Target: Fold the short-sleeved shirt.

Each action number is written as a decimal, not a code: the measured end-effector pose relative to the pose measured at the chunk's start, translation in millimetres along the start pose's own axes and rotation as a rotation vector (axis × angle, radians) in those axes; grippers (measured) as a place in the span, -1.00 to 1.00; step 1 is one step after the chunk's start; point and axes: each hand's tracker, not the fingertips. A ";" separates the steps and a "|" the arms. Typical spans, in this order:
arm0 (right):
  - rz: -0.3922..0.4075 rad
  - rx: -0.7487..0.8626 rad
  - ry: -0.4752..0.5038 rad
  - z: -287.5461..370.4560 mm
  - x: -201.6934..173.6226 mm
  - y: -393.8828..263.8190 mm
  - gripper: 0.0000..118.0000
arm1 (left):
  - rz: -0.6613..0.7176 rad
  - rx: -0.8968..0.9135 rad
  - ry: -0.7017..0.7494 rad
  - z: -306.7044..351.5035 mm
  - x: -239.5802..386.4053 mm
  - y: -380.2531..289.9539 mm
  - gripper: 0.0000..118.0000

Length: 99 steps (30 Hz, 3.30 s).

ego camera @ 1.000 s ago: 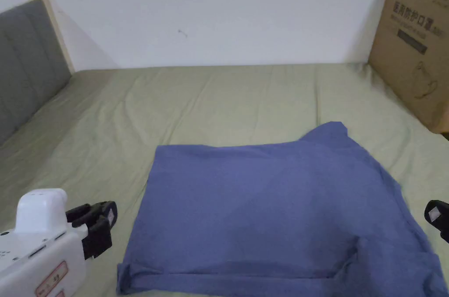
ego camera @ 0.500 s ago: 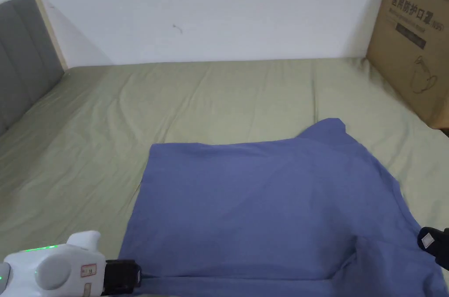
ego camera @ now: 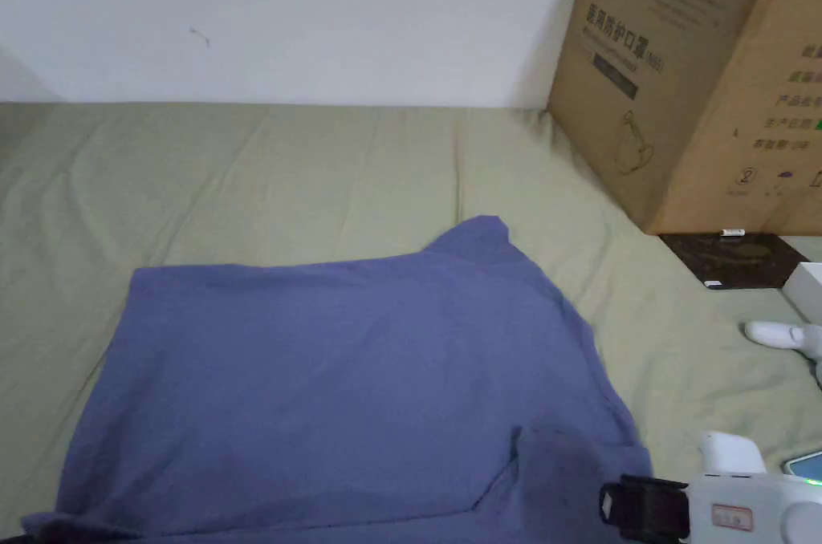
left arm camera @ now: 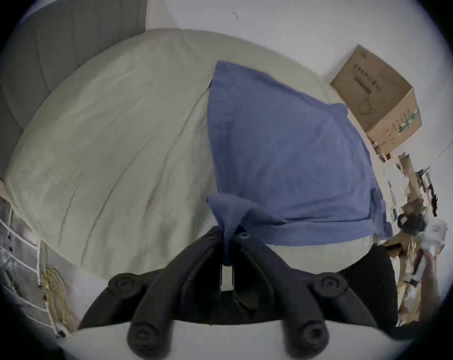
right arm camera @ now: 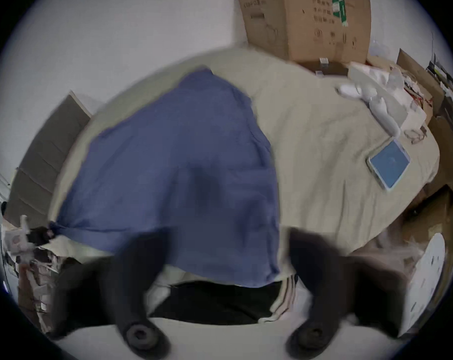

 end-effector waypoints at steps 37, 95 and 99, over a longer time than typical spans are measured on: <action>-0.273 0.001 0.276 -5.5 2.1 177.0 -0.96 | 0.126 -0.008 -0.089 -47.4 -1.6 169.0 -0.90; -0.209 -0.015 -0.020 -105.6 42.1 153.9 0.99 | 0.029 0.055 0.044 -98.9 -1.7 106.5 -0.88; -0.184 -0.077 -0.039 -124.8 30.7 167.1 0.55 | 0.024 0.026 0.051 -97.7 1.5 107.7 -0.88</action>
